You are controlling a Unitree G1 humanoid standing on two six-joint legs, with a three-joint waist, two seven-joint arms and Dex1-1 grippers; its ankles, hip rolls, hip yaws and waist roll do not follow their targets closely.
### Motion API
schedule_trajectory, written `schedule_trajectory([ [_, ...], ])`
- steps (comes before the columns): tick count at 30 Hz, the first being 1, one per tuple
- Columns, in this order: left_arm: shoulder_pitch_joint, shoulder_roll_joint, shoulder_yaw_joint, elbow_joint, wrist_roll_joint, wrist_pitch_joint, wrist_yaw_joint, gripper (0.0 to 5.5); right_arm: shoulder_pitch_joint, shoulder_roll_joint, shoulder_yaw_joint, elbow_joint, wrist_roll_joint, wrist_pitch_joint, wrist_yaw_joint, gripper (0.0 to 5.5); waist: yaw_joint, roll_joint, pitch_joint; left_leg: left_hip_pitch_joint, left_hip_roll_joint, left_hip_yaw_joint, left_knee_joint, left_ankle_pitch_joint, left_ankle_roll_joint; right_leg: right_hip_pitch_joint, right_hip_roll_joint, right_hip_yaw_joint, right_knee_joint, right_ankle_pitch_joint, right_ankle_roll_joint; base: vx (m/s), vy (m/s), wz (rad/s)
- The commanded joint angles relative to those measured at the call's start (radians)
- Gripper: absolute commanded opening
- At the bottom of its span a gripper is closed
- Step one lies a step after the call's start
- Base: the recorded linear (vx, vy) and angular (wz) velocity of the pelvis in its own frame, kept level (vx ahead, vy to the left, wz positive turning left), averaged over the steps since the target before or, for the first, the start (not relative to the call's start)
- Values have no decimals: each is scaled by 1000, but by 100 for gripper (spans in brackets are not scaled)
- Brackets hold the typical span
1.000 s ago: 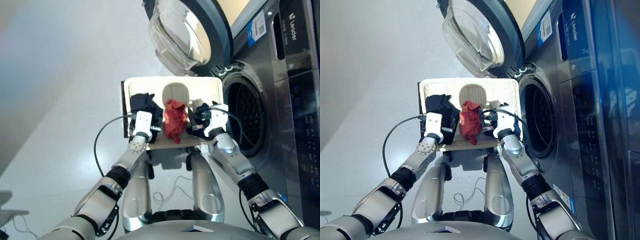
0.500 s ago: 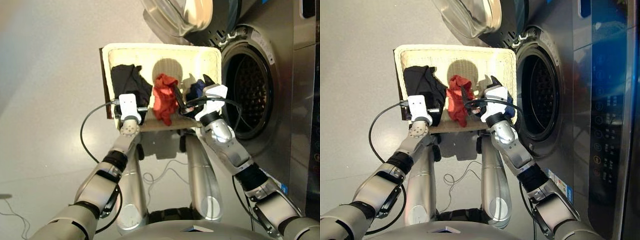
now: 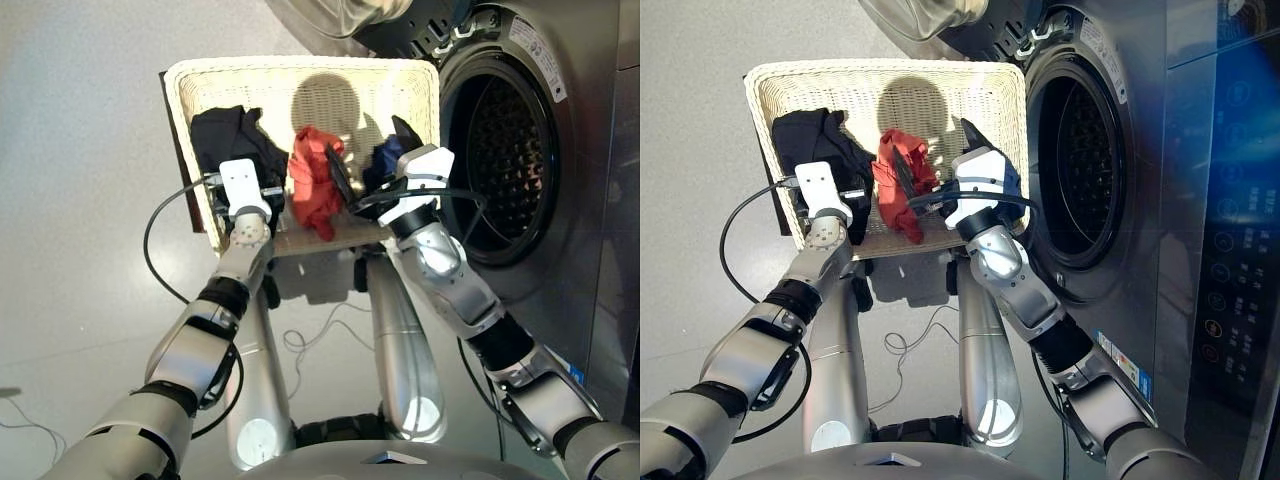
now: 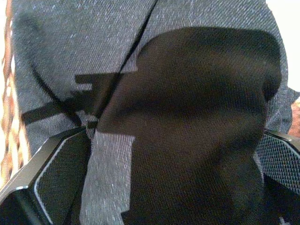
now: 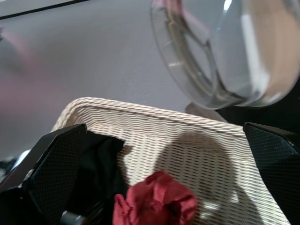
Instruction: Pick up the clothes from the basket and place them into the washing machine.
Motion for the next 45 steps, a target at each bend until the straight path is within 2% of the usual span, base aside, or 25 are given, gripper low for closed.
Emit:
schedule_trajectory([
  [1, -82, 61, -26, 63, -11, -20, -19, 550, 14, -6, 13, -161, 42, -89, 48, 550, -7, -34, -12, -38, 1, -15, 90, -63, -1, 21, -28, 14, 22, -34, 86, 0, 0, 0],
  [10, -158, 57, -17, 198, -43, -2, -35, 550, 8, -29, 25, -184, 65, -95, 63, 550, -18, -48, -12, -54, 1, -19, 85, -53, -2, 12, -31, 13, 7, -21, 88, 0, 0, 0],
  [17, -175, 62, -30, 245, -17, 18, -65, 550, 14, -37, 24, -194, 128, -101, 88, 550, -23, -50, -12, -51, 7, -15, 93, -52, -8, 9, -30, 19, 12, -20, 88, 0, 0, 0],
  [18, -176, 64, -29, 248, -16, 20, -66, 498, 14, -39, 25, -195, 129, -101, 89, 550, -23, -49, -12, -51, 8, -15, 95, -52, -9, 9, -30, 20, 13, -20, 88, 0, 0, 0],
  [19, -176, 63, -27, 254, -20, 21, -69, 185, 15, -39, 27, -193, 132, -101, 90, 550, -23, -49, -12, -49, 9, -13, 95, -52, -9, 10, -29, 19, 13, -19, 88, 0, 0, 0],
  [20, -176, 63, -25, 257, -24, 21, -70, 0, 16, -38, 27, -193, 133, -100, 89, 550, -23, -50, -12, -47, 10, -12, 95, -51, -9, 12, -29, 19, 14, -19, 87, 0, 0, 0],
  [25, -154, 50, -20, 247, -33, 18, -86, 0, 23, -40, 21, -183, 133, -96, 88, 550, -22, -49, -12, -19, 8, -7, 69, -42, -12, 37, -30, 19, -12, -8, 88, 0, 0, 0],
  [29, -130, 31, -15, 244, -39, 18, -87, 0, 23, -38, 20, -172, 124, -96, 76, 550, -18, -50, -12, 38, 2, 10, -2, -18, -15, 90, -33, 18, -79, 16, 93, 0, 0, 0],
  [35, -64, 3, -20, 193, -39, 5, -94, 0, 33, -41, 4, -151, 108, -94, 61, 550, -8, -36, -12, 159, -26, 36, -135, 25, -17, 198, -46, 22, -193, 57, 105, 39, 23, -50],
  [39, 73, 5, -37, -43, -45, -38, -98, 0, 92, -56, -53, -101, 75, -86, 47, 550, 13, -8, -12, 246, -55, 43, -228, 60, -18, 287, -63, 14, -271, 82, 115, 70, 19, -14],
  [43, 241, 60, -37, -351, -22, -76, -121, 0, 148, -63, -127, -10, 25, -68, 15, 550, 35, 17, -12, 312, -87, 42, -313, 96, -14, 357, -79, 0, -344, 109, 125, 61, 13, 35],
  [45, 317, 95, -20, -497, -2, -94, -144, 0, 150, -60, -150, 62, -17, -61, 1, 550, 53, 24, -12, 351, -93, 45, -358, 106, -12, 387, -79, -6, -374, 118, 134, 27, 6, 76],
])
